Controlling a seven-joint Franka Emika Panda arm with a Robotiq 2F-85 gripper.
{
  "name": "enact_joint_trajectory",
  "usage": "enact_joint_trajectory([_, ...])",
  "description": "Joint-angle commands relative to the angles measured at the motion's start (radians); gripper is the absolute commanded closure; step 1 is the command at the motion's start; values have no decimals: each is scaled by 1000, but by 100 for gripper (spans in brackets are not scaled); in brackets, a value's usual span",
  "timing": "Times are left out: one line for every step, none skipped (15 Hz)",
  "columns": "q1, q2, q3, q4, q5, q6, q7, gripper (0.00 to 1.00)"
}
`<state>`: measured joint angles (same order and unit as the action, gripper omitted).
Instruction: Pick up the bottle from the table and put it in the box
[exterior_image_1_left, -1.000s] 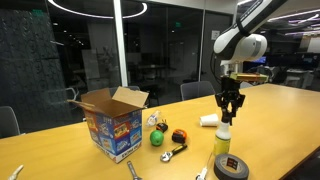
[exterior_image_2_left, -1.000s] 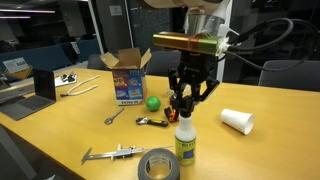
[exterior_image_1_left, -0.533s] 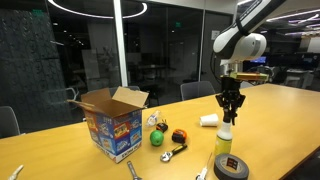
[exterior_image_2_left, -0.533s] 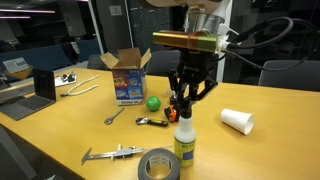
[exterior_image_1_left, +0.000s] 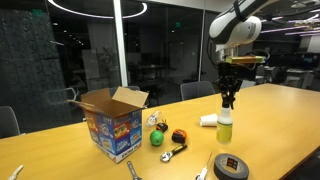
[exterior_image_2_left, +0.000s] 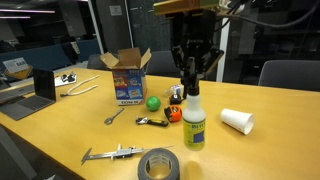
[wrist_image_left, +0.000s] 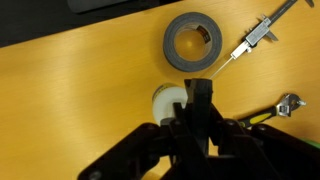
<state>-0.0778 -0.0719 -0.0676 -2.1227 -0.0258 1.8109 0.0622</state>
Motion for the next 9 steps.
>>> enact_joint_trajectory([32,-13,38,149,-52,-43,55,80])
enact_joint_trajectory([42,-6,50,191,-66,-45,66,80])
enact_joint_trajectory([52,4,63,235,-76,-47,77,80])
enact_joint_trajectory([61,13,74,276,-84,-50,84,80])
enact_joint_trajectory([73,23,86,323,-92,-54,93,80])
enact_joint_trajectory([84,36,100,370,-102,-60,101,80])
enact_joint_trajectory([95,46,111,413,-113,-67,110,80])
enact_joint_trajectory([106,57,124,456,-125,-76,119,80])
enact_joint_trajectory([118,66,136,496,-139,-80,130,80])
